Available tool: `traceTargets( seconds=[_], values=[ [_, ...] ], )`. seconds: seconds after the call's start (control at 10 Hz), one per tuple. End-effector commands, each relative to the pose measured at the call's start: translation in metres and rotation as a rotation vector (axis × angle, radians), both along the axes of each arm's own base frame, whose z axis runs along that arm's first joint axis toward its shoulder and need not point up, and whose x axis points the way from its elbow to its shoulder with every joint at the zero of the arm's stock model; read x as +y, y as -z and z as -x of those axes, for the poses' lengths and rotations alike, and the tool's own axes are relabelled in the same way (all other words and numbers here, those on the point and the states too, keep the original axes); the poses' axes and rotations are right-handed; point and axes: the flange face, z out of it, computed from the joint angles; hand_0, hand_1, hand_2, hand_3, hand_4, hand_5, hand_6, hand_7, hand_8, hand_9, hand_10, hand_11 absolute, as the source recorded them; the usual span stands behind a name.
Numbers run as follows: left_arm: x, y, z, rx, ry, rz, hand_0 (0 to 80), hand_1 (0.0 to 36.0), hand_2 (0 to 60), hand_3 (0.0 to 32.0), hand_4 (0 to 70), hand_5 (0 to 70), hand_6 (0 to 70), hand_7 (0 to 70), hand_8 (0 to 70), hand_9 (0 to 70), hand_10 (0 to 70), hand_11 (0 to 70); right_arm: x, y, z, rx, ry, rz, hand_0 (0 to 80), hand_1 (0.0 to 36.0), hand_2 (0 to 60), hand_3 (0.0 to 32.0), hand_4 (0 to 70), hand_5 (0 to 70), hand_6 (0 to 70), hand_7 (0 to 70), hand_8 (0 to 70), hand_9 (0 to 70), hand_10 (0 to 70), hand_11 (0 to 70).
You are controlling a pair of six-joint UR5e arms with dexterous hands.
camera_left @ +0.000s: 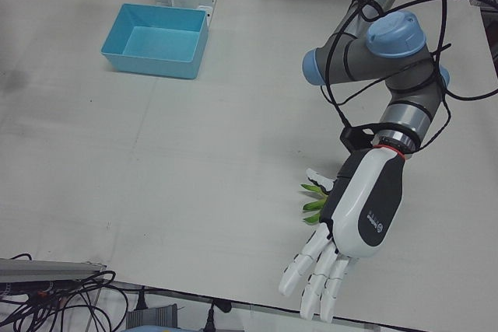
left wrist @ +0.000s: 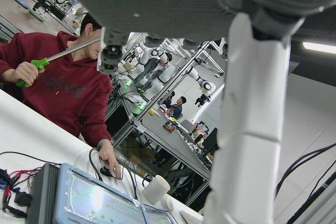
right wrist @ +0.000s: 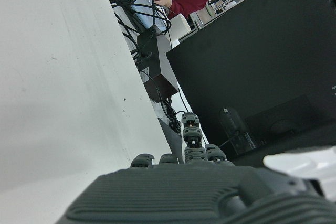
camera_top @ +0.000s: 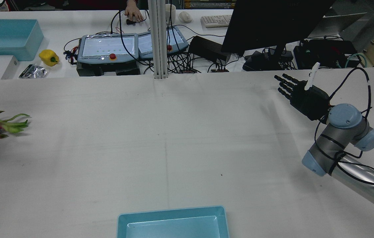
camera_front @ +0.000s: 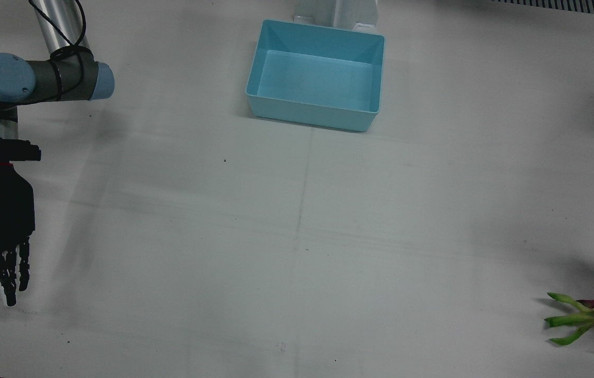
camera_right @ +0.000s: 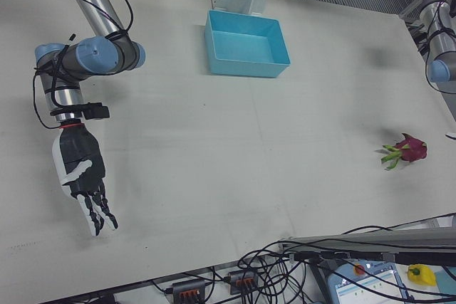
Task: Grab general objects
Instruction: 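Reach the left hand down over the pink dragon fruit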
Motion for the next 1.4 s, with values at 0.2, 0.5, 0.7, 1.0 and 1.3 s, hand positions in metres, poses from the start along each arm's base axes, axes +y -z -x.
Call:
traceTargets(
  seconds=[0.2,0.5,0.7,1.0,1.3],
  values=[
    [0.112,-0.049,0.030,-0.269,-0.010,-0.005,80.0,30.6,0.0,23.0,0.0,0.0,0.0,0.0,0.0,0.0,0.0,0.0,0.000,0.000,0.000,0.000,0.000,0.000,0.0,0.0,0.0,0.0,0.0,0.0,0.0,0.0,0.0,0.0,0.0,0.0],
    [0.150,-0.103,0.038,-0.457,0.010,0.028,80.0,28.7,0.0,28.4,0.0,0.0,0.0,0.0,0.0,0.0,0.0,0.0,0.000,0.000,0.000,0.000,0.000,0.000,0.0,0.0,0.0,0.0,0.0,0.0,0.0,0.0,0.0,0.0,0.0,0.0],
    [0.154,-0.113,0.039,-0.528,0.029,0.028,80.0,31.9,0.0,29.8,0.0,0.0,0.0,0.0,0.0,0.0,0.0,0.0,0.000,0.000,0.000,0.000,0.000,0.000,0.0,0.0,0.0,0.0,0.0,0.0,0.0,0.0,0.0,0.0,0.0,0.0],
    [0.156,-0.144,0.030,-0.643,0.062,0.082,79.1,29.6,0.0,26.8,0.0,0.0,0.0,0.0,0.0,0.0,0.0,0.0,0.000,0.000,0.000,0.000,0.000,0.000,0.0,0.0,0.0,0.0,0.0,0.0,0.0,0.0,0.0,0.0,0.0,0.0],
    [0.162,-0.152,0.006,-0.726,0.042,0.114,80.0,33.6,0.0,24.0,0.0,0.0,0.0,0.0,0.0,0.0,0.0,0.0,0.000,0.000,0.000,0.000,0.000,0.000,0.0,0.0,0.0,0.0,0.0,0.0,0.0,0.0,0.0,0.0,0.0,0.0]
  ],
)
